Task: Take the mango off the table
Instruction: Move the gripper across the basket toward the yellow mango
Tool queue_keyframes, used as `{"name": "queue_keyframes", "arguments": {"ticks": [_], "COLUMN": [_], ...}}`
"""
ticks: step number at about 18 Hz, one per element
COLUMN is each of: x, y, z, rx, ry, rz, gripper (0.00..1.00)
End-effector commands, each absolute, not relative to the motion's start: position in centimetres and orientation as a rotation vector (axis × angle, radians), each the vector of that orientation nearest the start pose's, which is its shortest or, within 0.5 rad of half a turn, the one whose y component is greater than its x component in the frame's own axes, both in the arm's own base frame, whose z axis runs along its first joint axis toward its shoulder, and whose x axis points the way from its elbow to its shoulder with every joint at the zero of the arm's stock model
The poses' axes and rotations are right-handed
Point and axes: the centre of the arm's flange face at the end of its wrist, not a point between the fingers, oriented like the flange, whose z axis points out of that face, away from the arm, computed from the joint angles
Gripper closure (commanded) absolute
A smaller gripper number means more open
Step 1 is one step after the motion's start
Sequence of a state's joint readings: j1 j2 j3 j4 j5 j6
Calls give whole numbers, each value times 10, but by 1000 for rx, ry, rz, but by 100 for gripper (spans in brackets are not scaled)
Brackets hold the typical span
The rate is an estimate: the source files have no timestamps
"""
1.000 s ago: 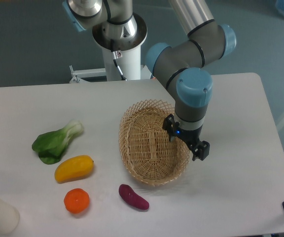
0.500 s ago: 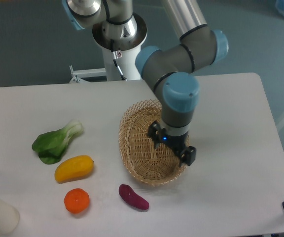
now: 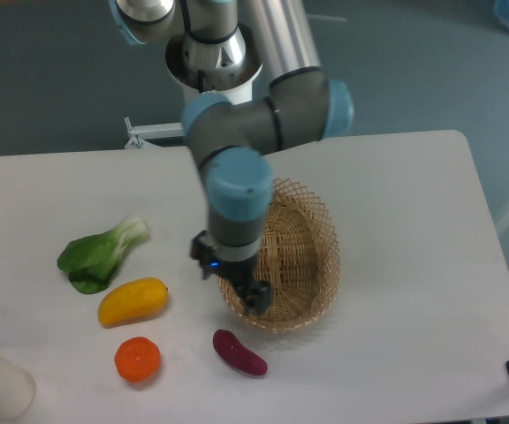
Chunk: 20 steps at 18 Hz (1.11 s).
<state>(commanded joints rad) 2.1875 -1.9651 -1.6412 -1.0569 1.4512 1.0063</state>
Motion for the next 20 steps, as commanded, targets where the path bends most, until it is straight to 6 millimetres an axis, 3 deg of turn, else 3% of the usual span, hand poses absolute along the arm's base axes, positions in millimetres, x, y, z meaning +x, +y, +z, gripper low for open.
{"name": "queue_keyframes", "arguments": {"ticks": [3, 12, 20], "x": [-220, -207, -183], "y": [590, 594, 600], "z": [275, 254, 249], "rx": [-2961, -2949, -2953], "ry": [628, 655, 671], "rz": [-93, -88, -99], "gripper": [0, 0, 0]}}
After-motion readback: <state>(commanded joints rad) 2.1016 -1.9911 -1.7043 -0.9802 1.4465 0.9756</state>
